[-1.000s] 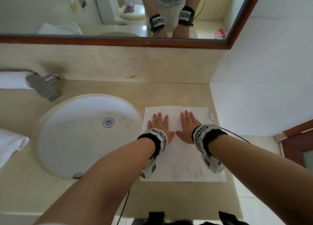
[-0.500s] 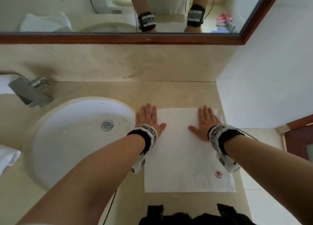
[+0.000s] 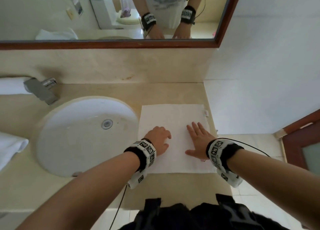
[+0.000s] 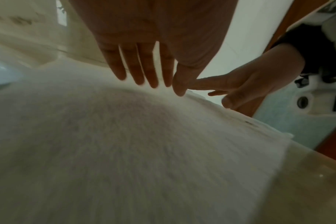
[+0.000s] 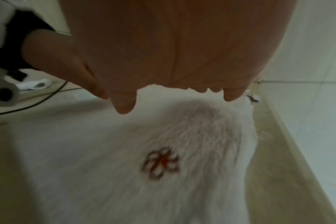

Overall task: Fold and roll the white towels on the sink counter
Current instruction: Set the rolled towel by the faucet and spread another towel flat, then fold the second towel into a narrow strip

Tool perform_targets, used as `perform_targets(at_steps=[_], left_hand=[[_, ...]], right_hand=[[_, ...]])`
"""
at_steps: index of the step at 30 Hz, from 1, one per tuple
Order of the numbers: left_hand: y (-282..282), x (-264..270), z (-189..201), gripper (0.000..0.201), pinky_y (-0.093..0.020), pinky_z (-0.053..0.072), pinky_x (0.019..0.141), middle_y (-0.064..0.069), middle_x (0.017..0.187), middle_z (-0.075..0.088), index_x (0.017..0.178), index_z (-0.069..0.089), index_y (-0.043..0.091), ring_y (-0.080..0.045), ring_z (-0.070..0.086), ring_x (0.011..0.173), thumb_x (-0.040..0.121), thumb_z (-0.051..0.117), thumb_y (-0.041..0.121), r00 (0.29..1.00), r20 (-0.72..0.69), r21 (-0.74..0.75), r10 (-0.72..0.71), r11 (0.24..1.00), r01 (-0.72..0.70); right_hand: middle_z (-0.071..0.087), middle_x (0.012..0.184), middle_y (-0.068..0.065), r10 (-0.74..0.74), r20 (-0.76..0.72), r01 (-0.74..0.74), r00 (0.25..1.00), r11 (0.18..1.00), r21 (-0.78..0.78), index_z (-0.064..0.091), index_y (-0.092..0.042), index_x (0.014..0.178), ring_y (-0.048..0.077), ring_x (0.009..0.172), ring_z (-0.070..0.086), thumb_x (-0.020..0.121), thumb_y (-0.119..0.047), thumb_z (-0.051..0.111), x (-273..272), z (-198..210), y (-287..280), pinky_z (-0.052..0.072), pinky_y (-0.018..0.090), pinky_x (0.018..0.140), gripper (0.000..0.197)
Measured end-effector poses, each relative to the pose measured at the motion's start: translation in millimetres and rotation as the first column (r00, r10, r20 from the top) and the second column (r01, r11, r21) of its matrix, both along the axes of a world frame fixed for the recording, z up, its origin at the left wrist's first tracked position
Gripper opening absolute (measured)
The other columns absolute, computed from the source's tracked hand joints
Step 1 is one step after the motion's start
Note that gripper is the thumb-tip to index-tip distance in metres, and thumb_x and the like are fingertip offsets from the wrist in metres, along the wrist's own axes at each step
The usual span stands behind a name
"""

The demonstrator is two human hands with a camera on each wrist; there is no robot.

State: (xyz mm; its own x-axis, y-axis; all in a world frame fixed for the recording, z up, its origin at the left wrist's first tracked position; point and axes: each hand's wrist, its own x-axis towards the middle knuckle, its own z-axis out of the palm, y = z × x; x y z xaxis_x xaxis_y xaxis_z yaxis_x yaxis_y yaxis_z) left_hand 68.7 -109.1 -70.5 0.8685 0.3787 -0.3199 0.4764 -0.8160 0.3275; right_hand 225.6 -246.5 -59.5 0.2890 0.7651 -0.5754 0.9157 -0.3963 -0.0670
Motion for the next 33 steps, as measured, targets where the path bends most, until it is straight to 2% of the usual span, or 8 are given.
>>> perform_targets(at_steps=[3,6,8,11,15,22,29,33], left_hand=[[-28,-17,-1,0.024,-0.032,0.044,0.091,-0.002,0.111,0.056,0.107,0.062,0.017,-0.021,0.053,0.106,0.086,0.06,0.03,0.997,-0.04,-0.034,-0.071,0.997,0.07],[-57,-34,-7,0.028,-0.034,0.045,0.091,-0.004,0.112,0.056,0.105,0.062,0.016,-0.023,0.053,0.105,0.085,0.062,0.035,0.984,-0.134,-0.028,-0.114,0.993,0.111],[-70,-42,-12,0.032,-0.035,0.044,0.091,-0.005,0.114,0.055,0.106,0.06,0.016,-0.023,0.05,0.107,0.083,0.064,0.038,0.98,-0.149,0.008,-0.129,0.991,0.131],[-83,-48,-12,0.033,-0.036,0.044,0.09,-0.005,0.115,0.053,0.108,0.058,0.017,-0.024,0.048,0.108,0.083,0.063,0.038,0.991,-0.105,0.056,-0.089,0.994,0.095],[-90,-48,-8,0.027,-0.039,0.044,0.09,-0.008,0.118,0.052,0.112,0.055,0.012,-0.026,0.047,0.111,0.091,0.053,0.03,0.984,-0.144,0.144,-0.101,0.982,0.122],[-101,-42,-11,0.027,-0.04,0.041,0.088,-0.012,0.124,0.051,0.116,0.053,0.005,-0.03,0.046,0.116,0.093,0.041,0.013,0.98,-0.155,0.289,-0.122,0.944,0.163],[-95,-34,-12,0.026,-0.039,0.043,0.092,-0.011,0.117,0.056,0.111,0.056,0.008,-0.027,0.048,0.114,0.095,0.039,0.018,0.99,-0.144,0.246,-0.012,0.968,0.047],[-90,-33,-17,0.024,-0.039,0.043,0.088,-0.011,0.116,0.055,0.112,0.055,0.008,-0.029,0.048,0.111,0.094,0.038,0.014,0.994,-0.107,0.227,-0.017,0.973,0.041]], right_hand=[[0.002,0.158,0.008,0.186,0.049,-0.188,0.981,0.981,0.038,0.01,-0.019,0.15,0.03,0.145,0.005,0.074,-0.057,0.067,-11,-2,-32,0.012,0.038,0.118,0.102],[0.033,0.135,0.006,0.291,0.104,-0.3,0.951,0.949,0.096,0.037,-0.02,0.13,0.026,0.121,0.033,0.065,-0.055,0.075,-21,-1,-52,0.034,0.036,0.103,0.084],[0.04,0.125,0.004,0.328,0.098,-0.337,0.94,0.936,0.103,0.044,-0.02,0.12,0.024,0.113,0.038,0.068,-0.052,0.074,-28,1,-59,0.038,0.035,0.095,0.068],[0.049,0.12,0.003,0.342,0.076,-0.348,0.937,0.933,0.089,0.052,-0.021,0.112,0.024,0.112,0.044,0.08,-0.044,0.067,-37,5,-69,0.039,0.035,0.093,0.042],[0.054,0.118,0.003,0.27,0.086,-0.28,0.959,0.951,0.129,0.054,-0.022,0.109,0.023,0.11,0.049,0.088,-0.033,0.057,-43,6,-77,0.039,0.033,0.092,0.024],[0.052,0.121,0.008,0.243,0.172,-0.271,0.955,0.948,0.167,0.05,-0.016,0.118,0.027,0.113,0.048,0.088,-0.032,0.05,-59,2,-81,0.039,0.037,0.094,0.034],[0.054,0.119,0.01,0.216,0.202,-0.262,0.955,0.936,0.236,0.051,-0.011,0.118,0.029,0.111,0.051,0.093,-0.016,0.04,-72,-4,-72,0.039,0.037,0.09,0.027],[0.056,0.118,0.011,0.244,0.232,-0.298,0.942,0.925,0.237,0.051,-0.009,0.116,0.028,0.109,0.053,0.094,-0.013,0.034,-66,-9,-69,0.039,0.037,0.089,0.028]])
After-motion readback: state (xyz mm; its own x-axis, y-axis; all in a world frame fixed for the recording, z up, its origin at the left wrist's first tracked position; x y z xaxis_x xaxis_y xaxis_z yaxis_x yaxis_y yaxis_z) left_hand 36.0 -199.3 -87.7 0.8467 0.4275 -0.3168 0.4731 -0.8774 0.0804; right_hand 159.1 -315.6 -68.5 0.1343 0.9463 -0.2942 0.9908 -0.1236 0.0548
